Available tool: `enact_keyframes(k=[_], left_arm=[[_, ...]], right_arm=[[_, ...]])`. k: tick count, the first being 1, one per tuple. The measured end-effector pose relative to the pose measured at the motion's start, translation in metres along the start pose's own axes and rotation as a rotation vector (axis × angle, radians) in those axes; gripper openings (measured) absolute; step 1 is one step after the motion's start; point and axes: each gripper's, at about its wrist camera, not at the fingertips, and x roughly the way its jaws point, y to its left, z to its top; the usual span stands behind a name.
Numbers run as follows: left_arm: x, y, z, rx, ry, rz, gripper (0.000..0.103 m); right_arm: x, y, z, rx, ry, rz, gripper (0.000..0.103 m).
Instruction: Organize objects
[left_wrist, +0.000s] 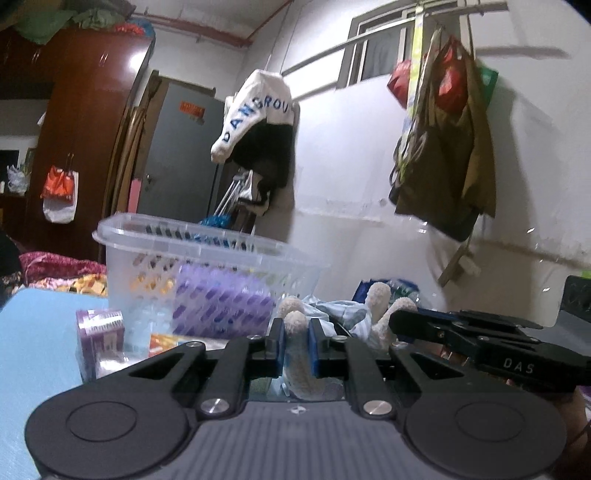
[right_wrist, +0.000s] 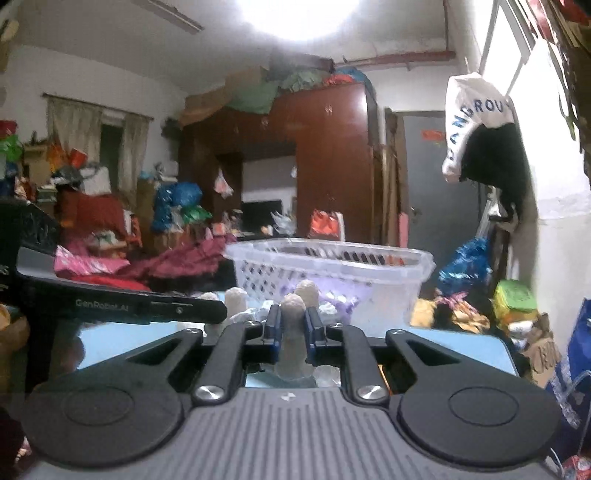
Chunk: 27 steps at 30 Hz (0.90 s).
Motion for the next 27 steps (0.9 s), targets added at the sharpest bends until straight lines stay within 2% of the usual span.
enact_keyframes(k=[7,10,13,15,17,19,21,27], left_arm=[[-0.022,-0.002,0.023,0.029,-0.084,-0.006,0.016],[-0.029,-0.005,0.045,0.057,-0.130,0.008,0.016],[-0.028,-0.006,0.076,0.106,-0.177,0.048,0.016],[-0.019,-0.004,0.099,0.142,-0.192,0.088,0.015],[-0.003,0.003,0.119,0.157,-0.176,0.130,0.015],[0.017,0.013,0.134,0.169,-0.150,0.172,0.015],[0.045,0.030,0.143,0.162,-0.094,0.219,0.015],[0.129,0.080,0.134,0.108,0.106,0.334,0.015]], right_arm=[[-0.005,0.003,0.023,-0.017,-0.078,0.053,0.014],[-0.002,0.007,0.039,-0.057,-0.119,0.063,0.014],[0.011,0.006,0.062,-0.073,-0.160,0.090,0.014],[0.028,0.005,0.079,-0.100,-0.174,0.070,0.014],[0.054,-0.002,0.094,-0.074,-0.160,0.090,0.014],[0.086,-0.006,0.106,-0.071,-0.134,0.067,0.014],[0.122,-0.014,0.112,-0.045,-0.072,0.052,0.014],[0.226,-0.028,0.093,-0.022,0.149,-0.021,0.013]])
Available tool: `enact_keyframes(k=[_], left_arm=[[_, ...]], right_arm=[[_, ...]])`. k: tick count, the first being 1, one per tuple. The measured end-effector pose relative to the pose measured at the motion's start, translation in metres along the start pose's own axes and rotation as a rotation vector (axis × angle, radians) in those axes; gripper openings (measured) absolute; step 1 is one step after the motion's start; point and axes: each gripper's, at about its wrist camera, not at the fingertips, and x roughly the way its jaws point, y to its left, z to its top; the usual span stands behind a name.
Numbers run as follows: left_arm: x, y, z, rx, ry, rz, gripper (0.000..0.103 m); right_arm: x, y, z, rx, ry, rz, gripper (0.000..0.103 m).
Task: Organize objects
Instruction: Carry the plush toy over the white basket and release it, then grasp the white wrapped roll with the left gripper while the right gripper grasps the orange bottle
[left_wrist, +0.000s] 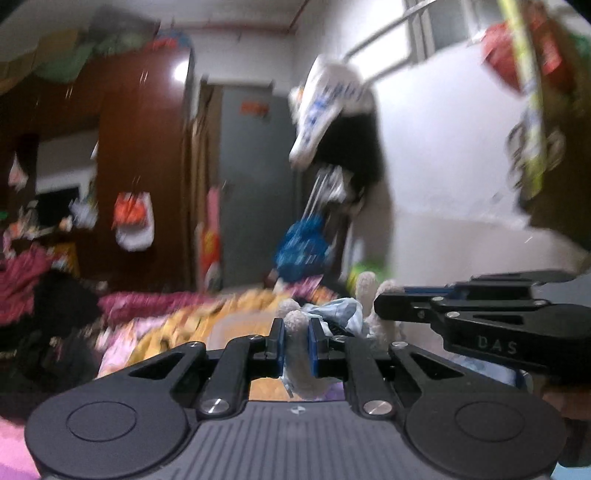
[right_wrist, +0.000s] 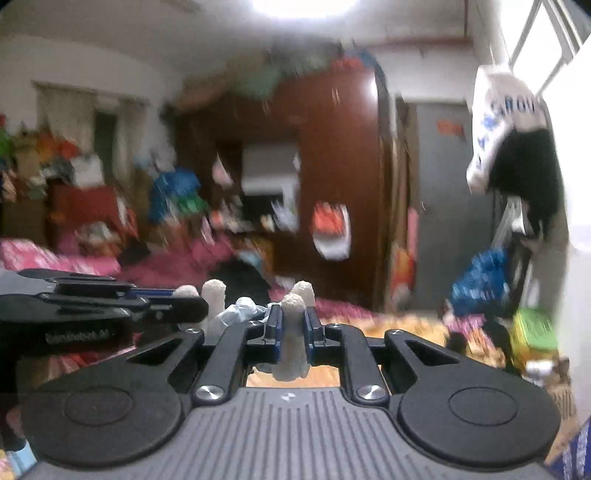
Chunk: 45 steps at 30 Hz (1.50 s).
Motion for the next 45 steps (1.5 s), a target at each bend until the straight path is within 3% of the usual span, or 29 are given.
enact_keyframes(k=[5,11,12,14,16,17,19,22,24,27,31,33,36,38,42,45], left_arm=[[0.023,0.005,-0.008,-0.008,0.056,0.024,0.015],[0.028,0.012,-0.009,-0.019,0.059,0.010,0.016],[0.027,0.012,-0.010,-0.012,0.056,0.015,0.019],[0.021,0.009,-0.010,0.020,0.037,0.041,0.039],[0.003,0.008,-0.010,0.042,-0.026,0.071,0.065],[-0.006,0.009,-0.009,0.037,-0.047,0.061,0.070],[-0.027,0.014,-0.011,0.003,-0.062,0.039,0.076],[-0.062,0.010,-0.029,0.002,-0.031,0.023,0.080],[-0.086,0.004,-0.051,0.021,0.024,0.024,0.081],[-0.112,-0.003,-0.087,0.036,0.063,0.017,0.082],[-0.110,-0.007,-0.113,0.019,0.126,0.040,0.082],[-0.101,-0.012,-0.121,0.030,0.159,0.064,0.082],[-0.091,-0.015,-0.128,0.033,0.196,0.074,0.082],[-0.087,-0.015,-0.131,0.033,0.212,0.086,0.082],[-0.083,-0.019,-0.132,0.033,0.231,0.099,0.082],[-0.078,-0.024,-0.132,0.026,0.242,0.094,0.082]], right_arm=[[0.036,0.012,-0.013,-0.037,0.082,-0.024,0.013],[0.026,0.010,-0.011,-0.006,0.121,-0.003,0.014],[0.026,0.008,-0.012,-0.001,0.131,0.001,0.014],[0.026,0.005,-0.015,0.017,0.149,0.004,0.018],[0.020,0.001,-0.013,0.039,0.141,-0.011,0.049],[0.011,0.000,-0.011,0.050,0.121,-0.039,0.057],[-0.014,-0.002,-0.012,0.053,0.073,-0.074,0.094],[-0.069,-0.012,-0.027,0.054,-0.023,-0.064,0.103],[-0.107,-0.025,-0.048,0.115,-0.042,-0.045,0.103],[-0.155,-0.048,-0.087,0.254,-0.004,-0.055,0.103],[-0.191,-0.060,-0.142,0.370,0.080,-0.088,0.103],[-0.195,-0.058,-0.162,0.368,0.107,-0.064,0.103],[-0.181,-0.051,-0.165,0.318,0.136,-0.071,0.101],[-0.170,-0.049,-0.164,0.304,0.151,-0.074,0.094],[-0.156,-0.056,-0.164,0.373,0.164,-0.063,0.072],[-0.154,-0.060,-0.171,0.395,0.166,-0.081,0.065]])
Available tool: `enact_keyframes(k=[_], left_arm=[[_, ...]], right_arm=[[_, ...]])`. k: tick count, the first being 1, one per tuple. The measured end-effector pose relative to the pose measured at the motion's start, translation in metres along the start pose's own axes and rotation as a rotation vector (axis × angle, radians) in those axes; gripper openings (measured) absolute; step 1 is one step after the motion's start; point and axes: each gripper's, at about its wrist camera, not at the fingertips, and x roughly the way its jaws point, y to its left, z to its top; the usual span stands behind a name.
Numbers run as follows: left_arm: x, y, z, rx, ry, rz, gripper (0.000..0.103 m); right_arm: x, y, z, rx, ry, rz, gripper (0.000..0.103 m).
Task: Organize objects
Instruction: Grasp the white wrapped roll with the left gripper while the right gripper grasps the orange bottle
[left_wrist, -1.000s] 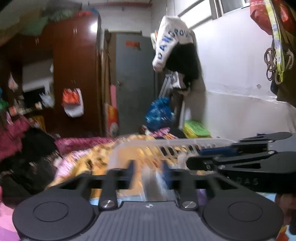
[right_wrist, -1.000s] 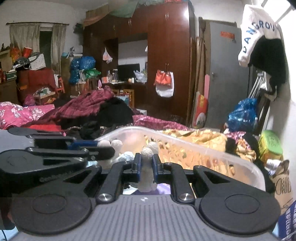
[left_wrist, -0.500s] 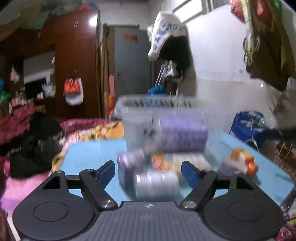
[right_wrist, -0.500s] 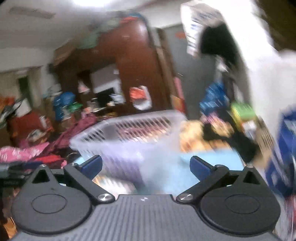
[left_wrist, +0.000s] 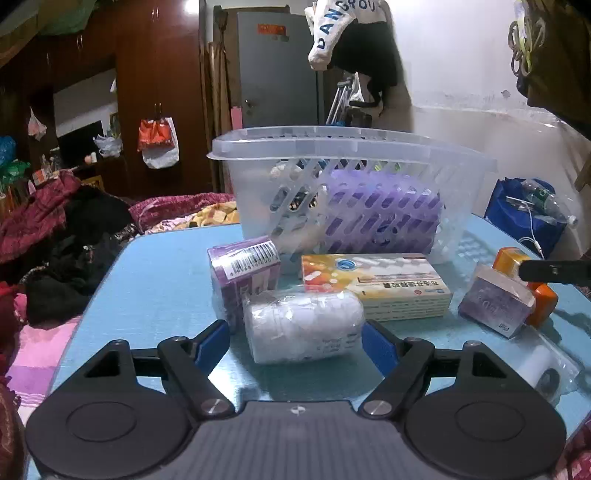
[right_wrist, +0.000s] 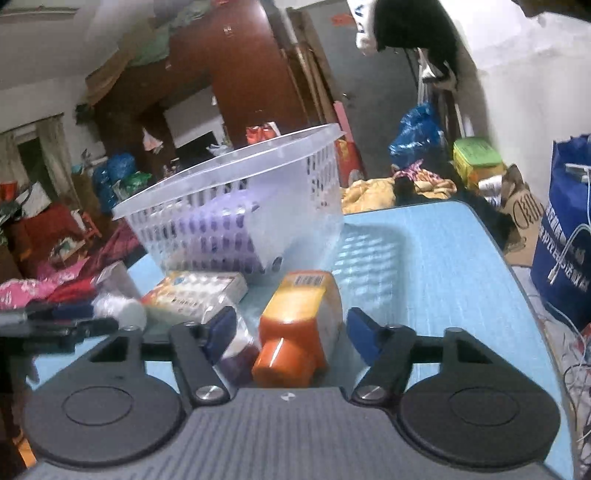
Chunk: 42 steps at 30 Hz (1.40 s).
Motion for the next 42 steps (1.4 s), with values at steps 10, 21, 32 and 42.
enact_keyframes(k=[10,21,32,42], left_arm=[[0.012,-0.018,-0.001,0.025,0.021,0.031,0.082],[-0.004,-0.022,-0.021,0.087,-0.003,0.015,0.070],[-0.027,-0.003,-0.032,0.043,-0.136,-0.065,0.067],[-0.046,0.005,-0.031,0.033,-0.220,-0.071,0.067]], right_arm=[[0.009,0.006,0.002,-0.045,0.021,-0.056,0.052],[-0.001,0.009,-0.012,-0.078,0.044,-0.053,0.051],[-0.010,0.017,-0.021,-0.147,-0.028,-0.055,0.046],[-0.023,0.020,-0.018,-0.172,-0.092,-0.045,0.045]])
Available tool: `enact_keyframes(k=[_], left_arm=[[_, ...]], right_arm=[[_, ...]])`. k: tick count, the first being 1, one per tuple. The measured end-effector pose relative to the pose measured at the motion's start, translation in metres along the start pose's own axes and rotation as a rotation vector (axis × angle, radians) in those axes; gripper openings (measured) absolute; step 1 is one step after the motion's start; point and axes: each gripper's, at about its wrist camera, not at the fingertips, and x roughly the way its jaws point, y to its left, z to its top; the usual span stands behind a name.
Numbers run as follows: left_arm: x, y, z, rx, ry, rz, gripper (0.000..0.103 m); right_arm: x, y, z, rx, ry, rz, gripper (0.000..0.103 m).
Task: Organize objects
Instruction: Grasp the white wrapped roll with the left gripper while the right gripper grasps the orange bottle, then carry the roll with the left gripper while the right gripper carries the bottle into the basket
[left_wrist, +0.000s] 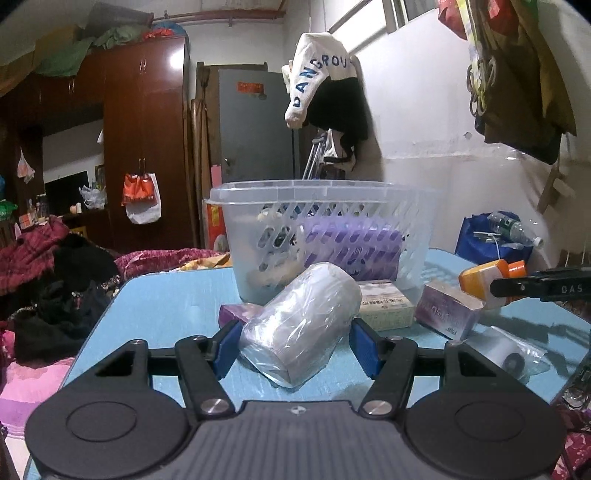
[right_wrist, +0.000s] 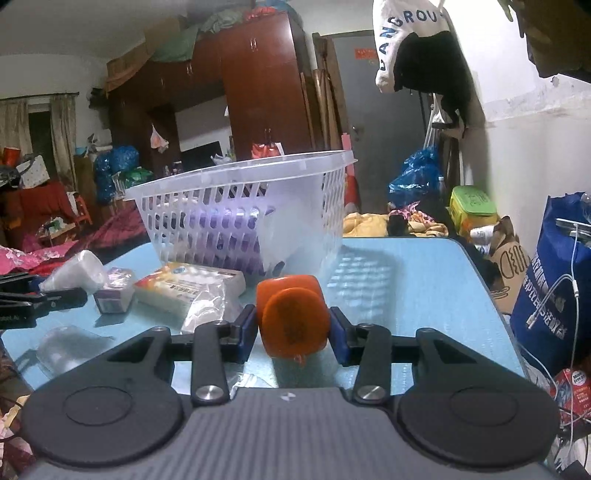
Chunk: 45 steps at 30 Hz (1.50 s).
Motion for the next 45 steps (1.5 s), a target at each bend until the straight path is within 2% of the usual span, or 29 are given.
enact_keyframes(k=[7,12,16,20,23,25,27,30,32,34,38,39,40,41,42,43,45], left_arm=[[-0.007,0.003,0.003,-0.017,-0.041,-0.002,0.067],[-0.019,0.006,0.013,-0.038,-0.106,-0.002,0.066],[-0.023,0.008,0.050,-0.043,-0.163,-0.004,0.066],[-0.007,0.013,0.111,-0.073,-0.193,-0.003,0.066],[0.041,0.014,0.159,-0.099,-0.091,0.012,0.066],[0.091,0.011,0.181,-0.102,0.038,0.038,0.066],[0.139,0.010,0.189,-0.111,0.176,0.053,0.066],[0.190,0.011,0.182,-0.126,0.294,0.063,0.066],[0.205,0.013,0.175,-0.121,0.320,0.071,0.067],[0.210,0.017,0.167,-0.140,0.307,0.081,0.067],[0.210,0.012,0.161,-0.084,0.279,0.092,0.068],[0.206,0.011,0.162,-0.065,0.266,0.115,0.070],[0.200,0.013,0.163,-0.057,0.251,0.138,0.080],[0.191,0.011,0.165,-0.057,0.227,0.156,0.086],[0.180,0.012,0.170,-0.068,0.201,0.165,0.093],[0.168,0.013,0.174,-0.081,0.191,0.172,0.095],[0.141,0.013,0.180,-0.079,0.178,0.169,0.096]], right_arm=[[-0.013,-0.001,0.004,0.013,-0.056,0.013,0.045],[-0.031,0.003,0.014,0.006,-0.127,0.043,0.045],[-0.043,0.018,0.043,-0.060,-0.196,0.043,0.045],[-0.036,0.034,0.091,-0.115,-0.232,0.035,0.045],[0.000,0.044,0.130,-0.149,-0.184,-0.028,0.045],[0.039,0.044,0.152,-0.128,-0.099,-0.036,0.045],[0.082,0.046,0.163,-0.140,-0.009,-0.100,0.045],[0.130,0.046,0.167,-0.139,0.096,-0.155,0.045],[0.148,0.047,0.165,-0.141,0.120,-0.176,0.045],[0.160,0.048,0.162,-0.149,0.144,-0.189,0.045],[0.165,0.053,0.152,-0.200,0.142,-0.212,0.045],[0.162,0.053,0.151,-0.203,0.135,-0.214,0.046],[0.159,0.053,0.152,-0.207,0.123,-0.214,0.047],[0.151,0.052,0.155,-0.211,0.106,-0.219,0.051],[0.141,0.055,0.158,-0.208,0.078,-0.225,0.069],[0.129,0.055,0.160,-0.200,0.040,-0.220,0.091],[0.099,0.055,0.161,-0.190,-0.035,-0.175,0.103]])
